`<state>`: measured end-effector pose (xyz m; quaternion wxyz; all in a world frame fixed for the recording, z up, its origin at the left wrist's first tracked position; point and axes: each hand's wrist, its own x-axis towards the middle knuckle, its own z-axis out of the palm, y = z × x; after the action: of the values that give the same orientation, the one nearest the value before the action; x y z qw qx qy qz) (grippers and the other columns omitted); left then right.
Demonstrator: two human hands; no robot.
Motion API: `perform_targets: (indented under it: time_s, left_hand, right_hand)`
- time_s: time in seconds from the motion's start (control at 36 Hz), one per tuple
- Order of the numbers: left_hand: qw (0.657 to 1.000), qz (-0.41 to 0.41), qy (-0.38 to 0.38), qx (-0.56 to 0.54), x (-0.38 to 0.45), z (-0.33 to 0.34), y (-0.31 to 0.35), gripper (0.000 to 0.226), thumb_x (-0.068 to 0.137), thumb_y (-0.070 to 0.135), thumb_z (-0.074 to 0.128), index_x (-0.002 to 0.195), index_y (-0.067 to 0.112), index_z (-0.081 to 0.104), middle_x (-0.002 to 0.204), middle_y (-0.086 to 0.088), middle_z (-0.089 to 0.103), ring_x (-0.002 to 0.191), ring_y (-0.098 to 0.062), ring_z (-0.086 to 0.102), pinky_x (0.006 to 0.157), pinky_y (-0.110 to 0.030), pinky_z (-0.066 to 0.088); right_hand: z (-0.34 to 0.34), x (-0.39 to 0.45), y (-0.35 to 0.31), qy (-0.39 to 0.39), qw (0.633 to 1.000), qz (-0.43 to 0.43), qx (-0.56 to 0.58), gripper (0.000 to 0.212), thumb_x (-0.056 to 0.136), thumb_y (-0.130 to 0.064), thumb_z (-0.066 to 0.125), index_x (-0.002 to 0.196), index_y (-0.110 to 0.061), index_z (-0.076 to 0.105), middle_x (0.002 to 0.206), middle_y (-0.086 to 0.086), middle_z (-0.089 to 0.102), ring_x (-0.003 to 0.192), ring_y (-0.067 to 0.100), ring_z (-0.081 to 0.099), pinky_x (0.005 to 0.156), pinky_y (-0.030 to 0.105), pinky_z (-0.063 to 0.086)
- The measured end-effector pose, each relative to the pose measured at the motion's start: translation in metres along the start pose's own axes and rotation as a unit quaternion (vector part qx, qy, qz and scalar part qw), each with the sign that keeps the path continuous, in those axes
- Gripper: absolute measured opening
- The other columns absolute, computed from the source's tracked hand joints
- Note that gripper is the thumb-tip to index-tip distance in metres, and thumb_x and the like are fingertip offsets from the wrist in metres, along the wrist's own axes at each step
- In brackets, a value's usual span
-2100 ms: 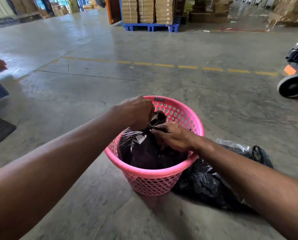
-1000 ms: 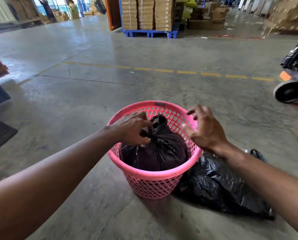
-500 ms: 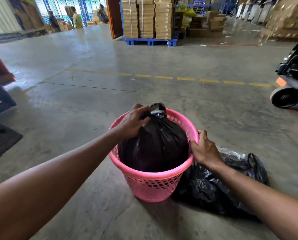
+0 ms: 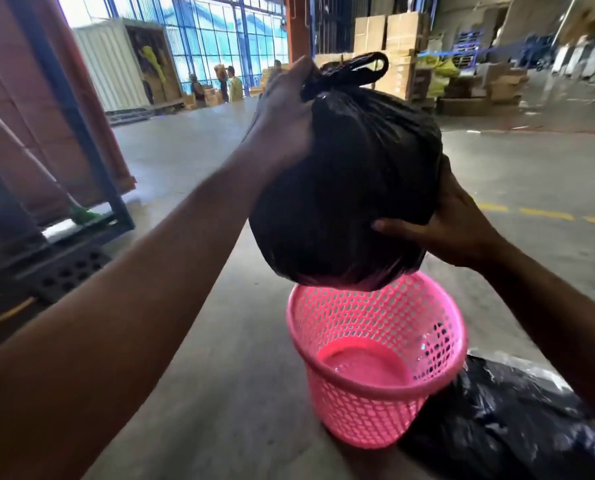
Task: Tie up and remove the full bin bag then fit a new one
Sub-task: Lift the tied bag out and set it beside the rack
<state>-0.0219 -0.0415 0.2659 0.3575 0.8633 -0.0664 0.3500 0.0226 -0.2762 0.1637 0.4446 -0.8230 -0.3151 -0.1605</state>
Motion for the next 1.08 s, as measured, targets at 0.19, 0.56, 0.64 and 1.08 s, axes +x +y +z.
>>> perform_targets:
  time_s: [0.19,0.56,0.64,1.08]
  left_hand:
    - [0.995,-0.055,0.061,0.050,-0.008,-0.071,-0.025,0.015,0.084,0.023,0.060,0.080,0.034,0.051,0.097,-0.004,0.057,0.087,-0.015,0.051,0.074,-0.030,0.039]
    - [0.946,-0.236,0.079,0.206,-0.114,-0.128,-0.164,0.018,0.091,0.023,0.063,0.105,0.011,0.066,0.107,-0.015,0.055,0.098,-0.026,0.056,0.081,-0.031,0.043]
    - [0.928,-0.313,0.072,0.187,-0.149,-0.121,-0.199,0.020,0.092,0.018,0.064,0.109,0.008,0.067,0.115,-0.021,0.064,0.109,-0.034,0.061,0.090,-0.036,0.049]
    - [0.833,-0.547,0.069,0.035,-0.228,-0.149,-0.316,0.018,0.086,0.028,0.070,0.104,0.029,0.072,0.128,-0.019,0.064,0.115,-0.034,0.066,0.104,-0.047,0.053]
  right_hand:
    - [0.060,0.045,-0.030,-0.072,0.996,-0.027,0.039,0.119,0.045,-0.088,0.073,0.147,-0.042,0.031,0.145,0.002,0.050,0.134,0.020,0.051,0.111,0.047,0.044]
    - [0.233,0.047,-0.073,-0.287,0.957,0.031,-0.010,0.082,0.061,-0.034,0.089,0.135,-0.019,0.055,0.122,0.009,0.062,0.119,0.030,0.059,0.088,0.032,0.049]
    - [0.270,0.023,-0.068,-0.341,0.936,0.090,0.010,0.095,0.063,-0.031,0.088,0.145,-0.020,0.041,0.135,0.008,0.056,0.125,0.027,0.054,0.094,0.027,0.047]
    - [0.417,-0.023,-0.040,-0.435,0.886,0.140,0.072,0.104,0.063,-0.037,0.073,0.154,-0.031,0.024,0.128,0.011,0.059,0.113,0.028,0.061,0.093,0.040,0.056]
